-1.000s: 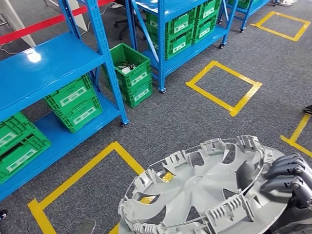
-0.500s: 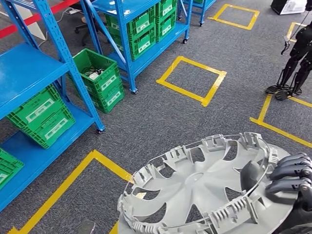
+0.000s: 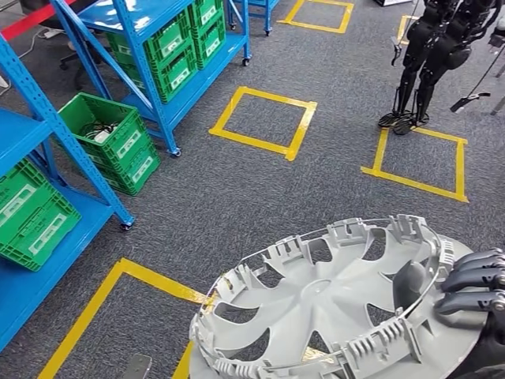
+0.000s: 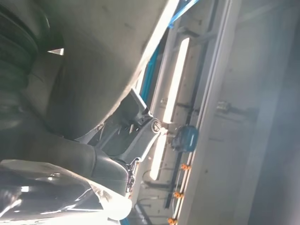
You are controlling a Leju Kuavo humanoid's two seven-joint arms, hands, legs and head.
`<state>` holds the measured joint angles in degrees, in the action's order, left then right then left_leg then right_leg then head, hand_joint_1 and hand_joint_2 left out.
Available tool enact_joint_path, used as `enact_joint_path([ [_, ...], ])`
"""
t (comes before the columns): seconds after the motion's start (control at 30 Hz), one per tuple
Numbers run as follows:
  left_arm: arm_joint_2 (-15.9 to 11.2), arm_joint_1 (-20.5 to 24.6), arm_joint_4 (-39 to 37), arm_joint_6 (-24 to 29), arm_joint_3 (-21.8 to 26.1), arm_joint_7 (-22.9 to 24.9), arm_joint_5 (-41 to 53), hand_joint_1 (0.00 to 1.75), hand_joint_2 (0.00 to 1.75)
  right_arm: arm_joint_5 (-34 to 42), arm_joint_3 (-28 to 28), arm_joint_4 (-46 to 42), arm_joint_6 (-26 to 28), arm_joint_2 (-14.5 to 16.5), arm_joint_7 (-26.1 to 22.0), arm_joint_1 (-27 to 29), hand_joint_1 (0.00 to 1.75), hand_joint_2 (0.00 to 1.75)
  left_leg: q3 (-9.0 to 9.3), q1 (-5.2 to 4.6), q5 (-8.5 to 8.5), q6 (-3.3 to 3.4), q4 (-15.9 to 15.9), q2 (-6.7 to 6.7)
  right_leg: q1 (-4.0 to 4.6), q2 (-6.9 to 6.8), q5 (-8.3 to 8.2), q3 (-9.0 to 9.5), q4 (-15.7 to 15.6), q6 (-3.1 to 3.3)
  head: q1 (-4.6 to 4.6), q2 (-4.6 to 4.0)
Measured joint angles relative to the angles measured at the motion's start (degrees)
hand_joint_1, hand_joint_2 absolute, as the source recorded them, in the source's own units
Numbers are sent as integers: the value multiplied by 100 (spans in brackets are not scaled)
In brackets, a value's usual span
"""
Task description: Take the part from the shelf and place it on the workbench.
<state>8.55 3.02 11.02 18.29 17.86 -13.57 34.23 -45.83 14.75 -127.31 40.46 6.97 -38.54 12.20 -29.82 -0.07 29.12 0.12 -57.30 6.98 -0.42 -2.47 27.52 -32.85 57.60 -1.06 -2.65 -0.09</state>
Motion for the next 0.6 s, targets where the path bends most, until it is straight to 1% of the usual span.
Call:
enact_joint_path([
  [0.03,4,4,0,-4,0,13,23,0,175,0,0,-3,1,0,1,0,175,175,-11,14,58,-27,-49,-54,-7,59,-12,-8,-5,31,4,0],
  [0.07,7,8,0,-7,0,23,39,0,175,0,0,-5,1,0,1,-2,175,175,-60,28,174,-53,-190,-175,-18,115,-26,-11,-13,67,12,0],
  [0.1,9,6,0,-8,0,30,51,0,175,-1,0,-8,1,0,1,-4,175,175,-164,43,352,-74,-457,-337,-27,171,-36,-12,-19,99,24,0],
  [0.13,9,-2,0,-9,0,33,58,0,175,-1,0,-9,1,0,1,-5,175,175,-318,52,563,-85,-841,-505,-26,233,-40,-17,-19,119,34,0],
  [0.17,9,-15,0,-10,0,37,64,0,175,-1,0,-9,0,0,1,-4,175,175,-494,55,748,-89,-1253,-597,-22,303,-43,-21,-18,137,40,0],
  [0.2,9,-29,0,-11,0,43,69,0,175,-1,0,-9,-1,0,1,-3,175,175,-635,56,853,-88,-1575,-640,-17,382,-47,-24,-17,146,42,0],
  [0.23,9,-40,0,-12,0,49,74,0,175,-1,0,-9,-1,0,1,-1,175,175,-696,56,840,-82,-1705,-657,-13,466,-51,-25,-13,149,42,0],
  [0.27,9,-44,0,-13,0,54,80,0,175,-1,0,-9,-1,0,1,-1,175,175,-651,57,705,-71,-1596,-675,-11,552,-54,-23,-8,149,42,0],
  [0.3,8,-44,0,-13,0,57,83,0,175,-1,0,-10,0,0,1,-1,175,175,-519,61,489,-56,-1292,-723,-11,637,-56,-20,0,146,43,0],
  [0.33,5,-42,0,-13,2,58,87,0,175,-1,0,-10,0,0,1,-2,175,175,-349,70,266,-37,-893,-846,-14,716,-60,-20,8,140,44,0],
  [0.37,1,-43,0,-13,5,59,90,0,175,-1,1,-10,0,0,1,-5,175,175,-197,88,107,-18,-528,-1017,-7,789,-63,-30,28,122,42,0],
  [0.4,-4,-41,0,-13,9,60,92,0,175,-1,1,-11,0,0,1,-7,175,175,-94,98,32,-6,-275,-1159,-10,858,-73,-58,44,95,43,0],
  [0.43,-7,-39,0,-14,13,61,94,0,175,-1,2,-12,-1,1,1,-6,175,175,-50,101,23,4,-149,-1258,-19,926,-88,-96,55,58,40,0],
  [0.47,-8,-37,0,-14,15,62,97,0,175,0,2,-13,0,3,2,-3,175,175,-44,94,40,13,-116,-1265,-32,993,-109,-135,59,13,38,0],
  [0.5,-8,-31,0,-13,17,62,101,0,175,1,2,-14,1,5,2,3,175,175,-43,91,34,35,-91,-1195,-53,1044,-127,-186,56,-25,37,0],
  [0.53,-8,-28,0,-13,19,63,105,0,175,1,1,-15,1,7,3,8,175,175,-41,90,11,67,-65,-1117,-54,982,-115,-235,82,-52,34,0],
  [0.57,-7,-25,0,-13,21,63,110,0,175,3,0,-15,2,9,3,7,175,175,-36,93,-12,103,-37,-1032,-46,843,-48,-308,182,-71,25,0],
  [0.6,-5,-25,0,-15,22,63,115,0,175,5,-1,-15,2,9,2,4,175,175,-32,95,-31,135,-10,-938,-34,662,83,-429,401,-82,12,0],
])
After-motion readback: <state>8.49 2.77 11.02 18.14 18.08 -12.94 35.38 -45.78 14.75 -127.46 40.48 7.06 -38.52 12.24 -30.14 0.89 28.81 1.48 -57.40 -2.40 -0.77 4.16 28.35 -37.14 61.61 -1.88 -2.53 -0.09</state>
